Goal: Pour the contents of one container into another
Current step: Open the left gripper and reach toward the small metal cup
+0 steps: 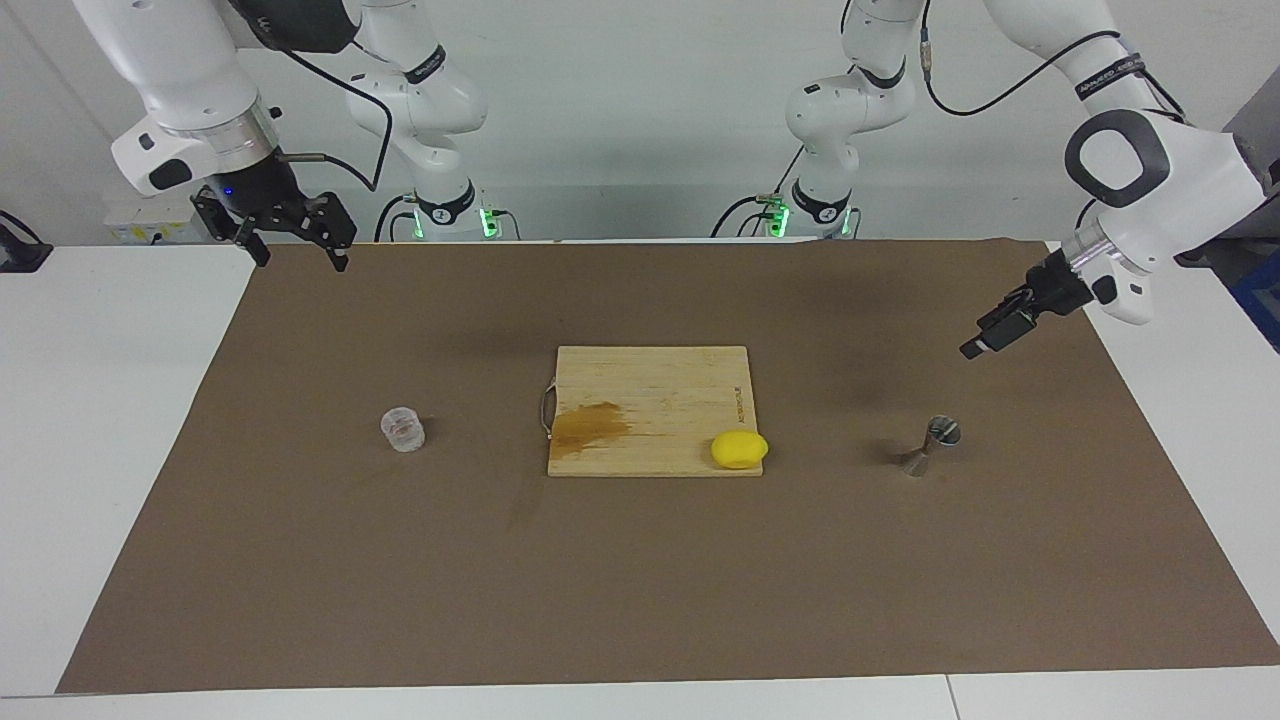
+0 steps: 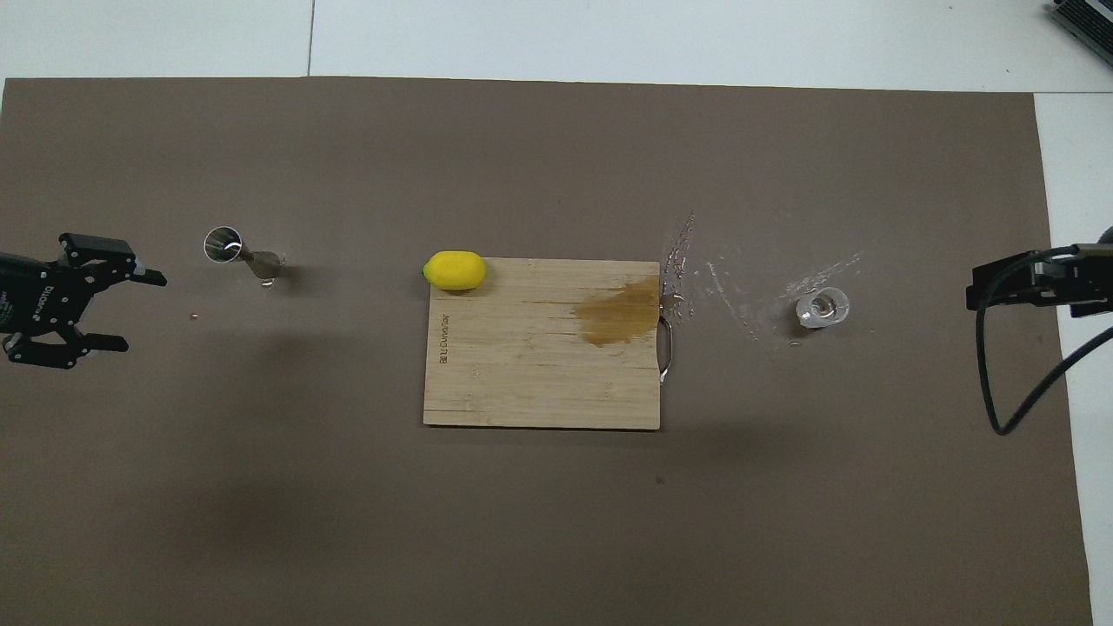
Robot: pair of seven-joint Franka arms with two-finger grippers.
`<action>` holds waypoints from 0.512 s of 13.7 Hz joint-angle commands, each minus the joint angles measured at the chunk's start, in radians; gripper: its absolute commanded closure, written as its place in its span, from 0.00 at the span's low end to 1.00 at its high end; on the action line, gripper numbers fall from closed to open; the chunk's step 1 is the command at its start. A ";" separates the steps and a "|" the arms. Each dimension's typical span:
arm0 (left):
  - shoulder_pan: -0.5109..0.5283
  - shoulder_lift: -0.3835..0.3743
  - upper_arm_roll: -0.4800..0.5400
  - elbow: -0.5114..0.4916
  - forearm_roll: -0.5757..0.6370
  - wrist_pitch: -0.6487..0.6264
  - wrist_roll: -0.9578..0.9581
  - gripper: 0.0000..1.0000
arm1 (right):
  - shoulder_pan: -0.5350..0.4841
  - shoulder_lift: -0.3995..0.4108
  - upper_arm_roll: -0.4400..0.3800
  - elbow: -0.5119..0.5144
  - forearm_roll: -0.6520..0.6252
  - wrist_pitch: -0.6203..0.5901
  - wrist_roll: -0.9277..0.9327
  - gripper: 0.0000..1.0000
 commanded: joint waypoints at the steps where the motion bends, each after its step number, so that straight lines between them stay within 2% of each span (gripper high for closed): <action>1: 0.052 -0.050 -0.011 -0.128 -0.146 0.093 -0.214 0.00 | -0.013 -0.025 0.004 -0.029 0.005 0.015 -0.027 0.00; 5: 0.099 -0.035 -0.012 -0.208 -0.415 0.178 -0.540 0.00 | -0.013 -0.025 0.004 -0.029 0.005 0.015 -0.027 0.00; 7: 0.100 -0.018 -0.014 -0.243 -0.555 0.216 -0.609 0.00 | -0.013 -0.025 0.004 -0.029 0.005 0.015 -0.027 0.00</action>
